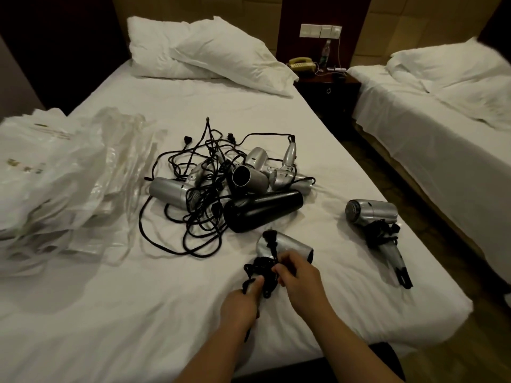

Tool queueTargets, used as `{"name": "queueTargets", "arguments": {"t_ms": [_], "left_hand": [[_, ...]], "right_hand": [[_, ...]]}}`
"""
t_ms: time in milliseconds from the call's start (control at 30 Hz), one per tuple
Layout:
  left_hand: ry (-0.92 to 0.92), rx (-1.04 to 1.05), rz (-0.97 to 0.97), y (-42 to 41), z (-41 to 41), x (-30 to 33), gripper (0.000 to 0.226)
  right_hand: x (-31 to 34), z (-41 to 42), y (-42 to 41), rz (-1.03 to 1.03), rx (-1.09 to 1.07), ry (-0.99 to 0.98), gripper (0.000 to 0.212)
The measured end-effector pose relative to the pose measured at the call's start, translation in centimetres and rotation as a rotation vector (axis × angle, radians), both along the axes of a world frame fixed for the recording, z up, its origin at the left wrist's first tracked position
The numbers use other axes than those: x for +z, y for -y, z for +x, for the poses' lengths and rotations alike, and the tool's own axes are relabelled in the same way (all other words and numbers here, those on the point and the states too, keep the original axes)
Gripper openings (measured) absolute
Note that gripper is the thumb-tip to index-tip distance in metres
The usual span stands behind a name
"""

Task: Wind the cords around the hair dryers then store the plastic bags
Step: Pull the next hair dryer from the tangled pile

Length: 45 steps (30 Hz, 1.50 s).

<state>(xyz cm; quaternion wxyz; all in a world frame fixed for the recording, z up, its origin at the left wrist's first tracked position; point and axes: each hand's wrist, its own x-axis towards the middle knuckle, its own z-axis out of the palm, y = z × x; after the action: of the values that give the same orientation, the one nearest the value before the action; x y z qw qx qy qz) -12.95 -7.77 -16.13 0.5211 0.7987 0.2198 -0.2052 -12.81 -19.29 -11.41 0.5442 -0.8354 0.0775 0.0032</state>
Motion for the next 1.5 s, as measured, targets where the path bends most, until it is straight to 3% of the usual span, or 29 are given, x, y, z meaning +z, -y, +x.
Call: {"name": "queueTargets", "arguments": {"t_ms": [100, 200, 300, 367, 433, 500, 567, 667, 800, 900, 1000, 1133, 1333, 1500], "left_hand": [[0.195, -0.130, 0.233, 0.3, -0.3, -0.9, 0.042], [0.194, -0.142, 0.278, 0.7, -0.8, -1.2, 0.045], [0.182, -0.203, 0.282, 1.0, -0.6, -1.3, 0.050], [0.150, -0.199, 0.266, 0.9, -0.1, -1.1, 0.052], [0.113, -0.164, 0.234, 0.9, 0.2, -1.0, 0.052], [0.086, -0.106, 0.177, 1.1, 0.2, -0.9, 0.053], [0.037, -0.031, 0.086, 1.5, -0.1, -0.7, 0.055], [0.037, -0.025, 0.094, 1.9, -0.5, -0.3, 0.055], [0.173, -0.078, 0.208, 2.0, -1.4, 0.1, 0.042], [0.246, -0.127, 0.314, 1.5, -1.7, 0.8, 0.042], [0.309, -0.226, 0.453, 0.9, -1.2, 1.6, 0.044], [0.387, -0.383, 0.614, 0.6, -0.6, 2.5, 0.046], [0.446, -0.467, 0.670, 0.2, -1.0, 3.3, 0.045], [0.421, -0.417, 0.593, 0.4, -1.5, 3.6, 0.061]], "right_hand": [[1.6, 1.1, -0.4, 0.008, 0.014, 0.030, 0.026], [3.0, 2.4, -1.0, -0.079, 0.128, -0.025, 0.013], [3.7, 2.8, -1.2, 0.052, 0.172, -0.011, 0.016], [4.0, 2.3, -0.4, 0.172, 0.006, 0.104, 0.025], [3.1, 1.4, 1.6, 0.187, -0.305, 0.189, 0.028], [0.9, 0.1, 3.6, 0.091, -0.570, 0.119, 0.025], [-1.4, -1.3, 4.1, 0.093, -0.649, -0.064, 0.019], [-3.3, -2.2, 2.7, 0.207, -0.439, -0.244, 0.013], [-2.2, -1.0, 1.3, 0.097, -0.239, -0.098, 0.019], [-0.9, 0.0, 0.9, -0.086, -0.096, -0.005, 0.026], [-0.3, 0.9, 0.8, -0.353, 0.109, 0.160, 0.015], [0.6, 2.3, 0.9, -0.735, 0.201, 0.440, 0.011], [1.0, 2.8, 0.3, -0.894, 0.424, 0.262, 0.055], [1.7, 3.6, 0.2, -0.920, 0.539, 0.099, 0.032]]}}
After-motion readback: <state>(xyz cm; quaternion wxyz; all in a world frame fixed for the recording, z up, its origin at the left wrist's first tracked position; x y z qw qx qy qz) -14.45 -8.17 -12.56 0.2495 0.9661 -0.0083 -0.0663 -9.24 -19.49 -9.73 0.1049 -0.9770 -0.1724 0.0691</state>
